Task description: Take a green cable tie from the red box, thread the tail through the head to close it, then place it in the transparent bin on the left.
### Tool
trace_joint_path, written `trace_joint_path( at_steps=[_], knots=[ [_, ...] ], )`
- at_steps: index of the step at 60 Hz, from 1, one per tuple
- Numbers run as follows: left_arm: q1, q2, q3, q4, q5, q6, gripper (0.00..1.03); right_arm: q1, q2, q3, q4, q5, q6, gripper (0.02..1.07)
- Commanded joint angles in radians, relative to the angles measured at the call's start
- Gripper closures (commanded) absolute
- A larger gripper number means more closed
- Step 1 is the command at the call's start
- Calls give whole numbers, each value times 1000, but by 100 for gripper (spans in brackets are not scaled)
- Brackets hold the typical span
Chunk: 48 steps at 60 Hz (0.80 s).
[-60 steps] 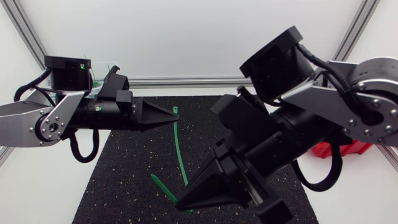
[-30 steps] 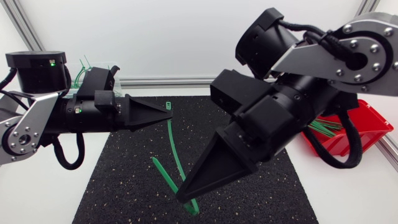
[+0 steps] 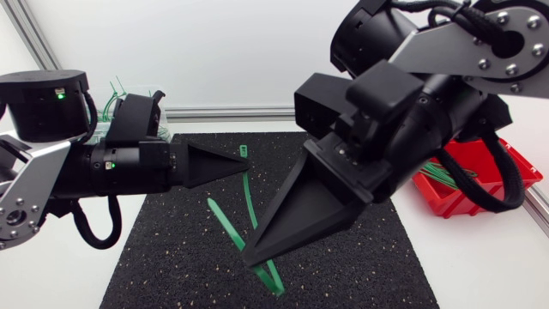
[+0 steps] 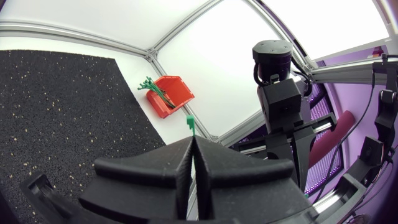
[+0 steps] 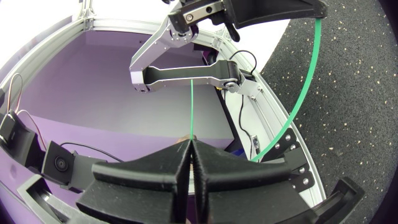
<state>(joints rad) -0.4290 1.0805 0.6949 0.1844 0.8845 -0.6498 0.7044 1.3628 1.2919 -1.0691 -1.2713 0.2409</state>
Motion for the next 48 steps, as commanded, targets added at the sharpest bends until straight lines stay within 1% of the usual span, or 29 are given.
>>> trace_joint_path(
  at_steps=[1, 11, 14, 23, 31, 33, 43, 48],
  knots=[
    [-8, -40, -26, 12, -16, 18, 100, -16, 19, 47, -37, -16, 38, 102],
    [-8, -79, -31, 10, -38, 21, 100, -36, 50, 93, -77, -33, 113, 102],
    [-10, -82, -31, 10, -39, 21, 100, -48, 64, 110, -111, -42, 117, 102],
    [-16, -100, -32, 7, -45, 30, 100, -66, 105, 147, -141, -94, 120, 101],
    [-60, -131, -35, -7, -107, 64, 100, -72, 136, 175, -196, -99, 120, 102],
    [-62, -137, -37, -8, -122, 73, 100, -79, 139, 181, -210, -99, 120, 101],
    [-70, -156, -41, -10, -147, 82, 100, -100, 154, 213, -238, -102, 123, 102],
    [-83, -174, -46, -10, -182, 91, 100, -118, 162, 216, -241, -105, 132, 101]
  ],
)
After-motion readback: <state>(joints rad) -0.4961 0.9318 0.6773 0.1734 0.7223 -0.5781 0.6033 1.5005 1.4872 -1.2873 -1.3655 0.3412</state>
